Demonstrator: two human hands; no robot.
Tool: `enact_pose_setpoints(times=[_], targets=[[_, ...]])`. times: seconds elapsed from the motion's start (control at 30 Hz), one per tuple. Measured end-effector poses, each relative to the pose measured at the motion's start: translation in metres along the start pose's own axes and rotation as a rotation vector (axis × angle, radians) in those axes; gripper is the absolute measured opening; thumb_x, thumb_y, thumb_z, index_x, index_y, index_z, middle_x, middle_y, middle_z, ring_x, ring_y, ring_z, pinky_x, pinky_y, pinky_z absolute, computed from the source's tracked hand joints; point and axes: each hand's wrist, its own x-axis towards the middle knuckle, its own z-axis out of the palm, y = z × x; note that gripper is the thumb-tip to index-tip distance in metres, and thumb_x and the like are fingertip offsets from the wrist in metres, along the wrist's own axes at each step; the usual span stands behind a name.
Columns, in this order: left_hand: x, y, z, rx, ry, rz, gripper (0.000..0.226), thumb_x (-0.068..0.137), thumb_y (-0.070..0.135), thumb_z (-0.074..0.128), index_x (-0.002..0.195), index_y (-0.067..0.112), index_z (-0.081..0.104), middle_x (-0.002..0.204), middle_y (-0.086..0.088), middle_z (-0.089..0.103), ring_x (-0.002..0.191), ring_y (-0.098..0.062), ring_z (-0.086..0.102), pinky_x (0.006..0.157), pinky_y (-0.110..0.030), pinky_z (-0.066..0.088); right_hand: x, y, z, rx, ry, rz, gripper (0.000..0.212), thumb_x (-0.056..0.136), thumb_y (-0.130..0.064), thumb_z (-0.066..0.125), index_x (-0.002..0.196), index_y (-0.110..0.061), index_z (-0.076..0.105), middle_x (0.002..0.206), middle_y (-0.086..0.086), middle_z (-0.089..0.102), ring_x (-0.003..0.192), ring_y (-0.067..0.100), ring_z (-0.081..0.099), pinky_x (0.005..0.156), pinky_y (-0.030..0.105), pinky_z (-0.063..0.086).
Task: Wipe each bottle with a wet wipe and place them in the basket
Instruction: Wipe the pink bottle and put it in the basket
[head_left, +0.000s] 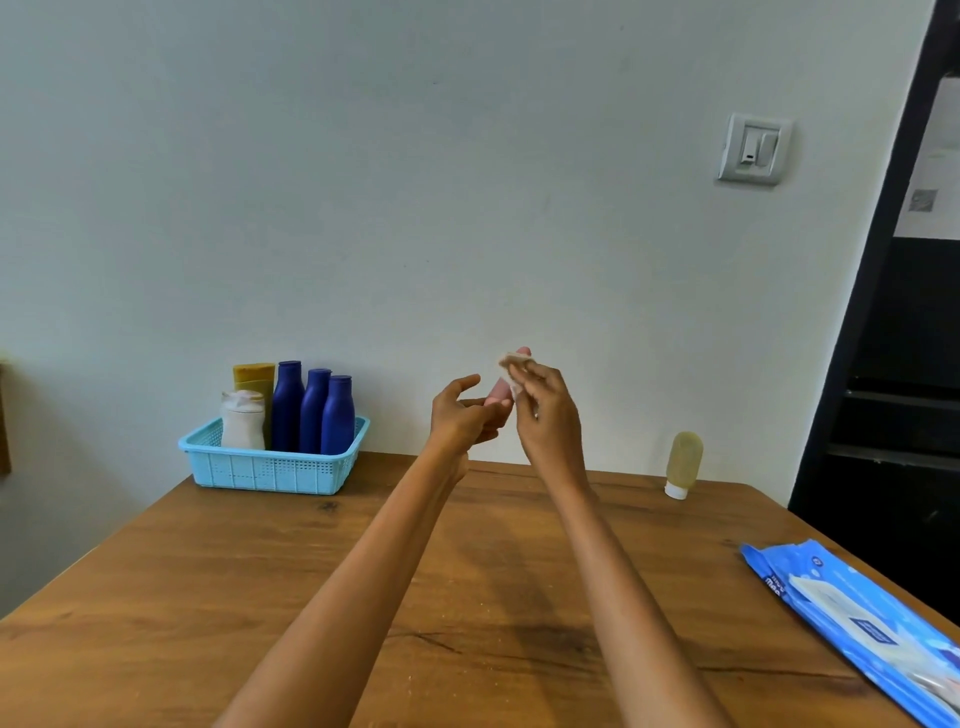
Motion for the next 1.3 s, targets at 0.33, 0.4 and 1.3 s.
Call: enact_pose_setpoints(times=[0.33,0.4,1.3], targets=[[-0.011,0.008,-0.002,-0.113,-0.378,-0.184,0.053,0.082,-0.002,0.065,0.131,0.009,0.048,0.105,-0.020,0.059,0.082,-0.032,0.066,0.076,-0.039,0.058,0.016,0.016,-0.035,0.166,0.152,0.343,0.032,0.096,-0.012,0.051,0.127,-0.013,0.058,0.124,0.008,0.060,0.112,0.020,0.056,0.082,0.015,0.042],[-0.010,0.008,-0.001,-0.137,-0.365,-0.224,0.051,0.083,-0.003,0.064,0.131,0.007,0.048,0.105,-0.021,0.060,0.080,-0.033,0.066,0.074,-0.040,0.059,0.015,0.019,-0.036,0.191,0.160,0.364,0.030,0.095,-0.013,0.052,0.124,-0.014,0.062,0.119,0.007,0.064,0.104,0.018,0.059,0.072,0.009,0.042],[-0.011,0.010,-0.015,-0.475,-0.390,-0.413,0.038,0.087,0.005,0.052,0.123,-0.006,0.047,0.109,-0.026,0.064,0.089,-0.032,0.067,0.081,-0.043,0.057,0.013,0.007,-0.038,0.193,0.372,0.393,0.030,0.089,-0.008,0.060,0.119,-0.009,0.057,0.102,0.007,0.065,0.088,0.019,0.063,0.065,0.020,0.049]])
